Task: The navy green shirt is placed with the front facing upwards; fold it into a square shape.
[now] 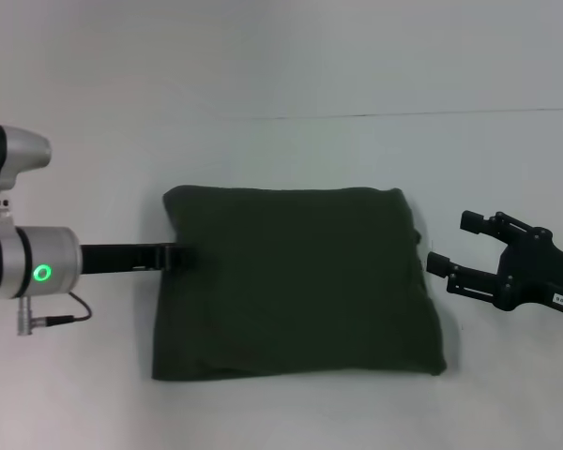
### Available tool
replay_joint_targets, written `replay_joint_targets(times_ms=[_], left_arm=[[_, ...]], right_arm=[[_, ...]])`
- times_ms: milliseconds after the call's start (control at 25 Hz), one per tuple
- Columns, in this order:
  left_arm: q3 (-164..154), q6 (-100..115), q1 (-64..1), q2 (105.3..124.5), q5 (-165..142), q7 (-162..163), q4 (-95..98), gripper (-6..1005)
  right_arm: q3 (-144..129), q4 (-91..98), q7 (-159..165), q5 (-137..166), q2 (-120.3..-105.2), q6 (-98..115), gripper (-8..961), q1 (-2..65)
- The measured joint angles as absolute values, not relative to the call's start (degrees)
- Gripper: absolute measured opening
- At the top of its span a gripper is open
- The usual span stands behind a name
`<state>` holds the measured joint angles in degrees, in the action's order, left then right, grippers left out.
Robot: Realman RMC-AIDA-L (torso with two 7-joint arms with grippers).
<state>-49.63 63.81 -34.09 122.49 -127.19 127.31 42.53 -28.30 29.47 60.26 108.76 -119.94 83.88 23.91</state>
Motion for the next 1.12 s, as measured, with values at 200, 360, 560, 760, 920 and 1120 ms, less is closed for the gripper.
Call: replay_joint_targets(times_ms=[200, 360, 560, 760, 920, 1120], left_arm=[[-48.28, 63.82, -34.52, 121.91, -129.15, 125.77, 42.75, 147], [-48.22, 63.82, -34.53, 121.83, -129.83, 124.93, 43.43, 164], [-47.87, 63.42, -34.53, 121.72, -130.43, 124.65, 43.52, 185], [-46.87, 64.18, -34.45, 121.56, -130.62, 124.40, 43.52, 206], [-46.67, 64.14, -34.19, 121.55, -130.69, 124.18, 43.96, 223], [-45.73, 65.18, -32.44, 122.19, -130.27, 120.89, 49.10, 244]], right_arm=[[-28.61, 29.07, 60.24, 108.79, -119.95, 83.16, 914, 23.99], [-28.72, 28.81, 60.17, 108.81, -119.99, 82.91, 914, 24.15], [-28.74, 28.68, 60.14, 108.81, -119.99, 82.89, 915, 24.17], [-28.76, 28.87, 60.04, 109.02, -119.84, 84.89, 916, 24.16], [-28.82, 29.30, 60.02, 109.15, -119.79, 85.43, 916, 24.24], [-28.88, 29.48, 59.97, 109.06, -119.78, 85.62, 917, 24.56]])
